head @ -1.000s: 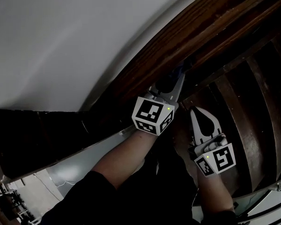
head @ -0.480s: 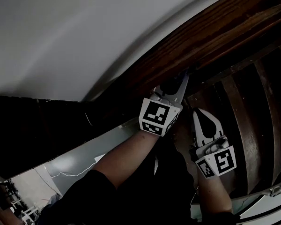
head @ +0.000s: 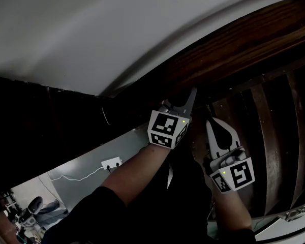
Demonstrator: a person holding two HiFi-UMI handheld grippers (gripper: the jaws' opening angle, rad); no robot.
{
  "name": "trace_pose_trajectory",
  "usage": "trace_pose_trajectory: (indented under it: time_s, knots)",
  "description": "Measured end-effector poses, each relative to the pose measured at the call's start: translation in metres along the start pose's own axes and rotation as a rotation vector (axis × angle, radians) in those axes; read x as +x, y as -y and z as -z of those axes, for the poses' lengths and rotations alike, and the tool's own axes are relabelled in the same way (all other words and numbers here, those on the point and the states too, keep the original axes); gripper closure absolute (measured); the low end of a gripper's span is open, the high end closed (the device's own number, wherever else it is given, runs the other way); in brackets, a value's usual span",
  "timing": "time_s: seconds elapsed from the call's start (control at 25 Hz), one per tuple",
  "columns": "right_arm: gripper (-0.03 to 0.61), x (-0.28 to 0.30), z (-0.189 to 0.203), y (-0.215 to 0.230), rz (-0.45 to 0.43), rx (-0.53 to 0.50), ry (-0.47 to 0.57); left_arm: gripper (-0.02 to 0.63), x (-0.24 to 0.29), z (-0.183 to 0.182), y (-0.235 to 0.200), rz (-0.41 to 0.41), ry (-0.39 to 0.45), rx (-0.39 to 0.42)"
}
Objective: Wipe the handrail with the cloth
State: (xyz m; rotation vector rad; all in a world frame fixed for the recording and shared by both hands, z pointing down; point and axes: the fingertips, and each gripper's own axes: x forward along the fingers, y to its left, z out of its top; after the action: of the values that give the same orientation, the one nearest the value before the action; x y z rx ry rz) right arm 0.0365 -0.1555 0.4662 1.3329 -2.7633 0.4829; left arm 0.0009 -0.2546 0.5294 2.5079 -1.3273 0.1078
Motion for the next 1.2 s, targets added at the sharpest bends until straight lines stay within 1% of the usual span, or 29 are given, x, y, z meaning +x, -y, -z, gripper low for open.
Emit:
trace_pose_trajectory:
  time_s: [0.28,0.64,0.8,0.92,1.2]
  knots:
    - [0.569,0.013,0.014,-0.019,-0.056,-0.006,-0.035,0.541,-0.035,0.035,-0.04,-0.099,-0.029,-0.042]
    - [0.569,0.038,0.032,-0.049,-0.124,-0.011,-0.068,0.541,-0.077,0.076,-0.095,-0.216,-0.054,-0.118]
    - [0.569,0.042,0.034,-0.056,-0.144,-0.021,-0.08,0.541,-0.092,0.09,-0.114,-0.27,-0.047,-0.189]
    - [0.569,0.042,0.038,-0.057,-0.148,-0.023,-0.094,0.541,-0.1,0.098,-0.123,-0.307,-0.037,-0.228]
    - [0.569,0.036,0.039,-0.056,-0.144,-0.024,-0.098,0.54,-0.105,0.102,-0.126,-0.333,-0.037,-0.231]
